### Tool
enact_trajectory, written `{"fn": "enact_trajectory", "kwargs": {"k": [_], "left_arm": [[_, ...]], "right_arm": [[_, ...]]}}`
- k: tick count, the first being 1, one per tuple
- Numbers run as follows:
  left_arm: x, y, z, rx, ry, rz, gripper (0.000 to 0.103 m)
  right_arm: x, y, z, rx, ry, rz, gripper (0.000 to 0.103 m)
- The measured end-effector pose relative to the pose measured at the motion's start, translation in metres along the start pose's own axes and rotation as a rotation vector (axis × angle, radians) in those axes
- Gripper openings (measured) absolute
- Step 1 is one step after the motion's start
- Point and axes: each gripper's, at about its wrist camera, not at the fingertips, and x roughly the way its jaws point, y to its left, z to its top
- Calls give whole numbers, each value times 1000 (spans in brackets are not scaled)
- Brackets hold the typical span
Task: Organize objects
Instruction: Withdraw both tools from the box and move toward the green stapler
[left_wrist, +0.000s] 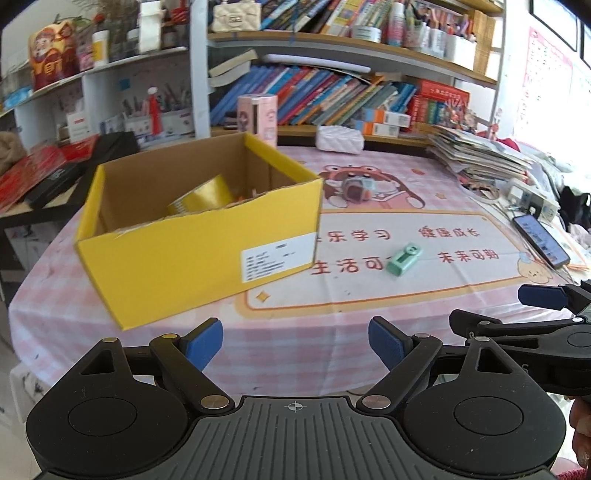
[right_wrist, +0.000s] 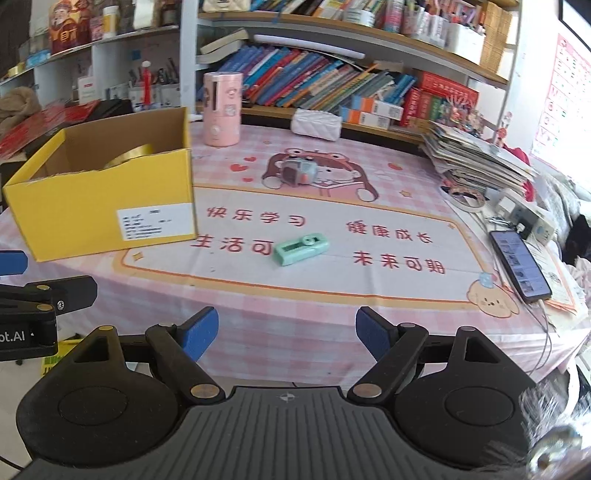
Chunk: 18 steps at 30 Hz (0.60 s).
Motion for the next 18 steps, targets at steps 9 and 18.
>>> {"fn": "enact_trajectory", "kwargs": {"k": [9, 18], "left_arm": [[22, -25, 19, 54, 7, -44, 88], [49, -42, 36, 64, 19, -60, 88]], "right_arm": [[15, -30, 11, 43, 7, -38, 81], [38, -54, 24, 60, 19, -50, 81]]}}
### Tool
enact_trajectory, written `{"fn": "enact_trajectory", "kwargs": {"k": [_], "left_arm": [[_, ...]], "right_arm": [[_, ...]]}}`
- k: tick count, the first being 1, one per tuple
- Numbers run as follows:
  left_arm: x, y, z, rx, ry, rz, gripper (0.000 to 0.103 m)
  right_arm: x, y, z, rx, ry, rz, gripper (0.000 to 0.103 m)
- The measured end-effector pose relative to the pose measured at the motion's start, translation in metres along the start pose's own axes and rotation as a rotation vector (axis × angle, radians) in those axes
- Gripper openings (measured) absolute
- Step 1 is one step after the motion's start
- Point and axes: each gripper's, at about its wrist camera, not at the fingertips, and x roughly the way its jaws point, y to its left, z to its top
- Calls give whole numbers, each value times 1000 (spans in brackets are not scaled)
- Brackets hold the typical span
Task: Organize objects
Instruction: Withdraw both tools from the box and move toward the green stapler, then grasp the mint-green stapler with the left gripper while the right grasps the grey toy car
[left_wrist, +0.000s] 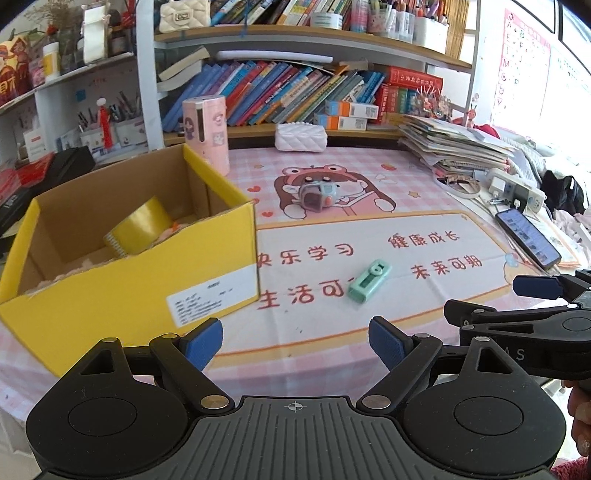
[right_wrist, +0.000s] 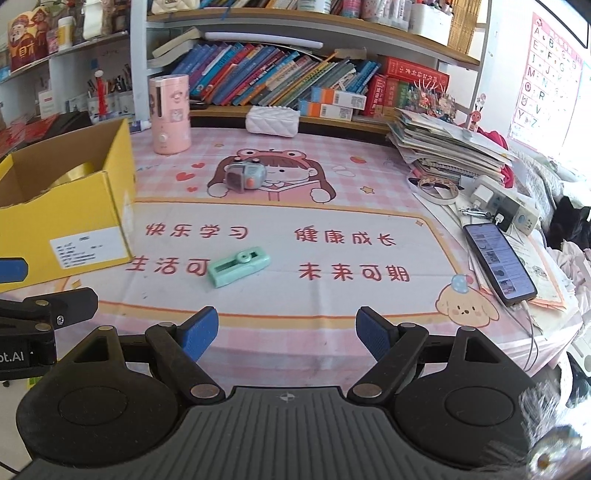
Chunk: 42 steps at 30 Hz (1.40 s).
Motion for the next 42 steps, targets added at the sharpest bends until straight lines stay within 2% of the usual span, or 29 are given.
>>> {"fn": "enact_trajectory", "kwargs": {"k": [6, 14, 20, 24, 27, 29, 34, 36, 40, 42], "left_arm": [[16, -11, 18, 11, -16, -2, 88], [47, -29, 37, 4, 6, -11, 88], [73, -46, 46, 4, 49, -26, 88], [99, -60, 46, 34, 108, -14, 86], [117, -72, 44, 74, 147, -9, 75], [129, -78, 44, 95, 171, -10, 64], [154, -87, 46, 123, 211, 22, 48], [159, -89, 48, 113, 210, 18, 44], [161, -92, 52, 100, 221, -17, 23], [161, -94, 53, 111, 229, -13, 23]], "right_arm": [[18, -15, 20, 6, -12, 8, 81], [44, -43, 48, 16, -35, 13, 81], [66, -65, 62, 8, -22, 32, 79], [78, -76, 69, 5, -16, 57, 78], [87, -84, 75, 1, -16, 70, 78], [93, -88, 78, -9, -13, 83, 78], [106, -95, 84, -53, -11, 128, 78], [110, -97, 87, -63, -14, 145, 78], [120, -101, 94, -76, -15, 191, 78], [125, -102, 98, -78, -15, 225, 78]]}}
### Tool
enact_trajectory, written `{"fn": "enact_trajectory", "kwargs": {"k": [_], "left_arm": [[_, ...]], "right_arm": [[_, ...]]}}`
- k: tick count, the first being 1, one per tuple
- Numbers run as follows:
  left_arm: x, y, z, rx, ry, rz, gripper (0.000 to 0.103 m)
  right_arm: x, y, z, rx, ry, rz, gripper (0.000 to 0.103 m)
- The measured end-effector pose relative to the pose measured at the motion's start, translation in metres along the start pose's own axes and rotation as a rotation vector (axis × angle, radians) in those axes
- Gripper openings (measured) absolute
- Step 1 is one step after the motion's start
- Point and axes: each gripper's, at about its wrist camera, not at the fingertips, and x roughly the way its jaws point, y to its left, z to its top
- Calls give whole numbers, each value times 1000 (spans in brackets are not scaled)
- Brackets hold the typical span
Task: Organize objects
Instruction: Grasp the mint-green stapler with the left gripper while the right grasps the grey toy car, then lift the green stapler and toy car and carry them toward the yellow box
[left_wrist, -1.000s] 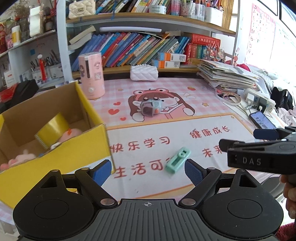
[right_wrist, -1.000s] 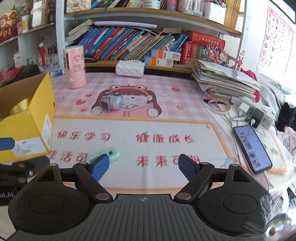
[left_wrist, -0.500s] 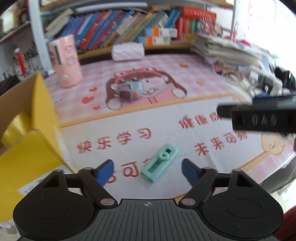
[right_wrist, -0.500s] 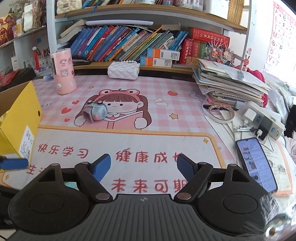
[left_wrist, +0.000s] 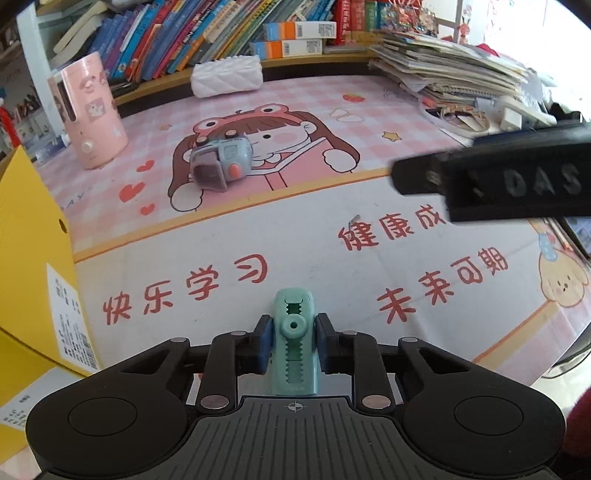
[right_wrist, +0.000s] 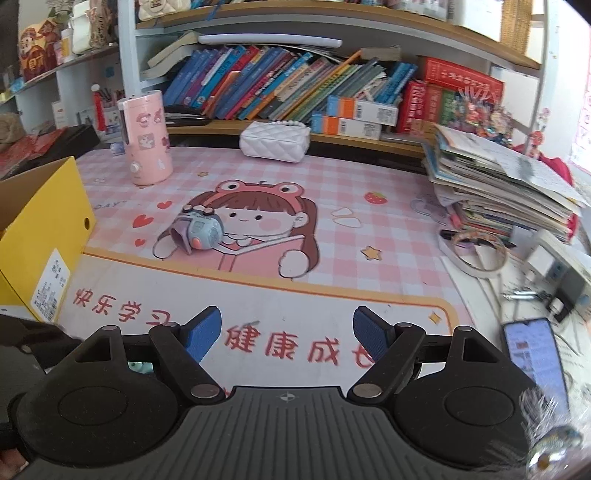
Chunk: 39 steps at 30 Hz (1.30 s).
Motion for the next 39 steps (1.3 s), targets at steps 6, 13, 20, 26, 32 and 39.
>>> {"fn": "enact_trajectory", "kwargs": {"k": [6, 13, 20, 26, 32, 39], "left_arm": [[-27, 18, 3, -117, -72, 20, 23], [-62, 39, -7, -219, -159, 72, 23], [-82, 45, -19, -253, -213, 93, 23], [-90, 46, -26, -279, -224, 105, 23], [-94, 50, -29, -310, -252, 110, 23], [-96, 56, -27, -315, -293, 61, 23]], "right_arm": [[21, 4, 17, -13, -16, 107, 78], [81, 35, 42, -148, -42, 204, 81], [151, 63, 61, -343, -22, 245, 81], [178, 70, 66, -382, 30, 286, 63], [170, 68, 66, -365, 41, 293, 48], [123, 56, 59, -224, 56, 259, 48]]}}
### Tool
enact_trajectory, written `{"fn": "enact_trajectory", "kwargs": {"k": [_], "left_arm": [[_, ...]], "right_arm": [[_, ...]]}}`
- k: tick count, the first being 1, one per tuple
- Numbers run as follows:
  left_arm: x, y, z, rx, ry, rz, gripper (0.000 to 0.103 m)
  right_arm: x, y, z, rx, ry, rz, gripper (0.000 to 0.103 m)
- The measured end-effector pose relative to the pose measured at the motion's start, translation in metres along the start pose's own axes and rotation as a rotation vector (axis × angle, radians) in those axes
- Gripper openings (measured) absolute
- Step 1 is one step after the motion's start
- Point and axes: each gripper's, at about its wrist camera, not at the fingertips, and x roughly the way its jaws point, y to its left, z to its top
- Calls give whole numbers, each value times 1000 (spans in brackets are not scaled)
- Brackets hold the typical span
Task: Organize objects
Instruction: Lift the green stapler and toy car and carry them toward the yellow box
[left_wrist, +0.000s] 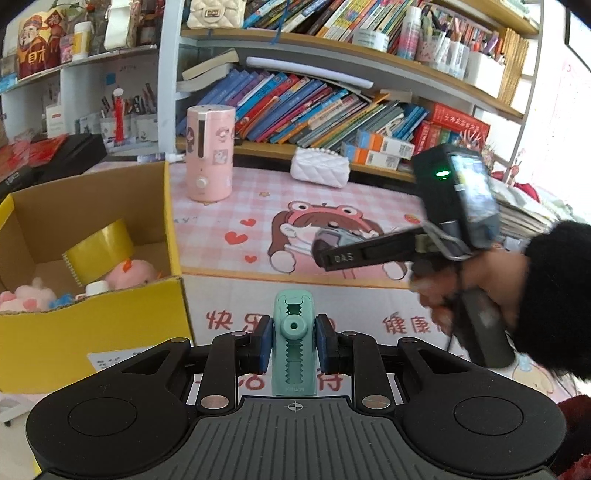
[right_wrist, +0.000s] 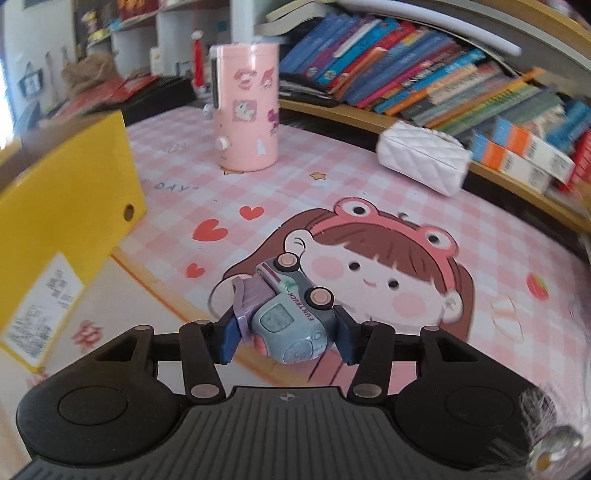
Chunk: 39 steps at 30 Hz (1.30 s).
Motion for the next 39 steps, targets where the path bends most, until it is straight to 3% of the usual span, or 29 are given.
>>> {"fn": "enact_trajectory", "kwargs": {"k": [5, 13, 19, 39], "left_arm": [[-2, 2, 1, 23, -11, -30, 23], [-22, 18, -3, 61, -38, -77, 23], [-46, 41, -12, 85, -33, -67, 23], [-117, 113, -73, 70, 35, -80, 23]], "right_arm": [[-49, 12, -9, 103, 51, -52, 48], [-115, 57, -26, 111, -45, -97, 48], [-136, 97, -43, 137, -69, -148, 48], [-159, 222, -100, 188, 34, -148, 48]]}}
